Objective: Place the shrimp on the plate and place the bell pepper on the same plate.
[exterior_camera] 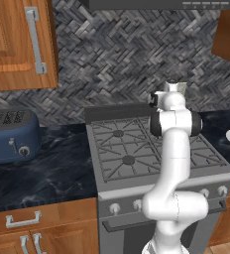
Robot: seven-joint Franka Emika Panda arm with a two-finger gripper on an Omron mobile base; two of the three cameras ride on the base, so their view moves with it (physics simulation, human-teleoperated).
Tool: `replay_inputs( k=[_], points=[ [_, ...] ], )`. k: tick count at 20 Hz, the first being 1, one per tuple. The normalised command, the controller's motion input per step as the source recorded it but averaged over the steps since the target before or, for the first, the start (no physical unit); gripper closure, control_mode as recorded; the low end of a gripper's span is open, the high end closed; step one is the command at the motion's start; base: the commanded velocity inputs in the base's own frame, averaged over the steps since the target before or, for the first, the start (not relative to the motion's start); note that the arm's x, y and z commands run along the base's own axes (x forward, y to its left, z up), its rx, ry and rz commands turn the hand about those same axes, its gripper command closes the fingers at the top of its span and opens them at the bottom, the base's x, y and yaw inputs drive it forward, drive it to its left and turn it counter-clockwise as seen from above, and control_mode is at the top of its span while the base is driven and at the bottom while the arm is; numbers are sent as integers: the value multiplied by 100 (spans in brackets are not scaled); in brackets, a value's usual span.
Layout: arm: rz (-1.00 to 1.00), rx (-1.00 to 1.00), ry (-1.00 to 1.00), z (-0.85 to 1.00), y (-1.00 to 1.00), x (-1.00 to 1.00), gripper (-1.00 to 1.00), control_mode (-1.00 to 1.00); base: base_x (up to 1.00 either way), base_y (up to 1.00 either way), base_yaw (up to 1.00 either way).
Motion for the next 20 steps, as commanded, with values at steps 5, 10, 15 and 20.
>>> replay_inputs(
  k=[5, 10, 15, 20],
  points=[
    [0, 0, 0, -18, -10, 15, -100, -100, 0, 0, 0],
    [0, 0, 0, -8, -6, -1, -100, -100, 0, 0, 0],
    [0, 0, 0, -13, -6, 1, -100, -100, 0, 0, 0],
    [0, 0, 0, -19, 0, 1, -100, -100, 0, 0, 0]
  ],
)
